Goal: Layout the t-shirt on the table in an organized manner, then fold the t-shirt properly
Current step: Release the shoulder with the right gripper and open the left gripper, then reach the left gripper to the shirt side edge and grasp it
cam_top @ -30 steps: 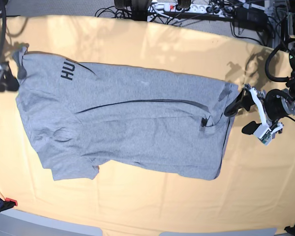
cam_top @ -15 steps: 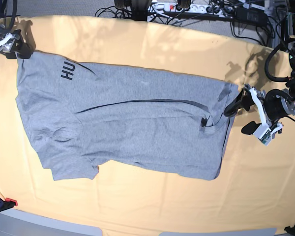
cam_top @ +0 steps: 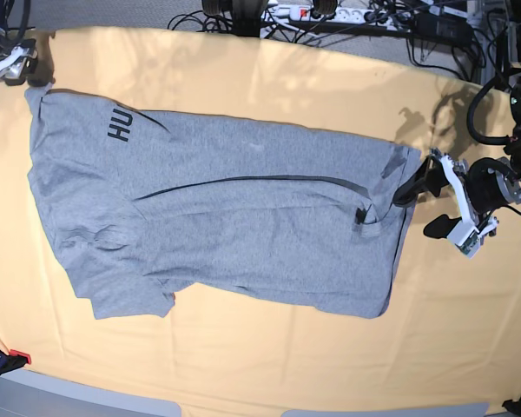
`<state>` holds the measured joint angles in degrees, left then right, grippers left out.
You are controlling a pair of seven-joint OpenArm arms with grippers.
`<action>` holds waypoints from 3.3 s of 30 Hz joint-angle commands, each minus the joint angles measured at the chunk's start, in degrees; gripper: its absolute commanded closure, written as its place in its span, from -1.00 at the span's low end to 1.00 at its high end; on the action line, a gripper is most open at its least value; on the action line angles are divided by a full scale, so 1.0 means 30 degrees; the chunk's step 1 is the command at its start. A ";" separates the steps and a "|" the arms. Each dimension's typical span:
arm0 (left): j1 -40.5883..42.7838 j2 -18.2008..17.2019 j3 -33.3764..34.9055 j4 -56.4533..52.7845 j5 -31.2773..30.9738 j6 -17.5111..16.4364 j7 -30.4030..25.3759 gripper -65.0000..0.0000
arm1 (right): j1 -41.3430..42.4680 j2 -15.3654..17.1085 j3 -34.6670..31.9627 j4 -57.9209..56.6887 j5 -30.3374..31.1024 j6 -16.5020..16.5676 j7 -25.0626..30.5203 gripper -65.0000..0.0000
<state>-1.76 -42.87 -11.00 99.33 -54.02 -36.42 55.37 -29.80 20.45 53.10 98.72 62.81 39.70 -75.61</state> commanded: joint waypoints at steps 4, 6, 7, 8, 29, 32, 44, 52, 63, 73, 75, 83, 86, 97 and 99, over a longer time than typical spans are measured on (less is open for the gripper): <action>-0.0372 -0.0357 -0.0270 0.0240 -0.0364 0.0015 -0.0444 -0.53 | -0.0058 0.0219 0.0168 0.0291 0.0707 0.0099 0.0182 0.12; -0.0372 -0.0357 -0.0270 0.0240 -0.0357 0.0007 -0.0444 -0.53 | -0.0058 0.0211 0.0168 0.0291 0.1858 0.0099 -0.0605 0.12; -0.0364 -0.0364 -0.0270 0.0240 -0.0357 0.0015 -0.0444 -0.53 | -0.0058 0.0204 0.0168 0.0291 0.2368 0.0099 -0.0940 0.12; -0.0364 -0.0357 -0.0270 0.0240 -0.0357 0.0015 -0.0444 -0.53 | -0.0051 0.0168 0.0168 0.0291 0.2732 0.0099 -0.1093 0.12; -0.0372 -0.0350 -0.0270 0.0240 -0.0510 0.0015 -0.0452 -0.53 | 0.0058 -0.0073 0.0058 0.0291 0.3898 0.0099 -0.0794 0.26; -0.0372 -0.0357 -0.0270 0.0240 -0.0510 0.0015 -0.0452 -0.53 | 0.0372 -0.0240 0.0058 0.0291 0.3147 0.0099 -0.0809 0.98; -0.0372 -0.0364 -0.0270 0.0240 -0.0503 0.0007 -0.0437 -0.53 | 0.0415 0.1137 0.0058 0.0291 -0.0022 0.0099 -0.0517 1.00; -0.0372 -0.0379 -0.0270 0.0240 -0.0503 0.0007 -0.0299 -0.53 | 0.0415 0.1282 0.0058 0.0291 -0.2535 0.0099 0.1035 1.00; -0.0372 -0.1530 -0.0270 0.0240 -0.1231 -0.0007 0.0423 -0.53 | 0.0408 0.1355 0.0051 0.0291 -0.4328 0.0099 0.1501 0.42; -0.0335 -0.2659 -0.0270 0.0240 -0.1173 0.1020 0.0444 -0.53 | 0.0415 0.2404 0.1122 0.0510 -0.0896 0.0099 0.0277 0.30; -0.0313 -0.2586 -0.0270 0.0240 -0.1093 0.1384 0.0495 -0.53 | 0.0415 0.2397 0.1741 0.0656 0.0335 0.0099 -0.0131 0.28; -0.0313 -0.2514 -0.0270 0.0240 -0.0233 0.1974 0.0510 -0.53 | 0.0415 0.1807 0.1639 0.0627 0.4022 0.0099 0.0605 -0.31; -0.0321 -0.2419 -0.0270 0.0240 -0.0204 0.2178 0.0488 -0.53 | 0.0474 0.1370 0.0124 0.0481 0.2455 0.0099 0.1763 -0.31; -0.0306 -0.2426 -0.0270 0.0240 0.1370 0.3104 0.0488 -0.53 | 0.0736 0.1341 -0.2295 0.0466 -0.5581 0.0099 0.5574 -0.31; -0.0313 -0.2419 -0.0270 0.0240 0.1348 0.3096 0.0474 -0.53 | 0.0721 0.1333 -0.2295 0.0466 -0.5683 0.0099 0.5566 -0.31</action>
<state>-1.72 -48.69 -10.98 99.33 -49.45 -27.20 58.08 -27.59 23.16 45.78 99.46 45.41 39.70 -60.14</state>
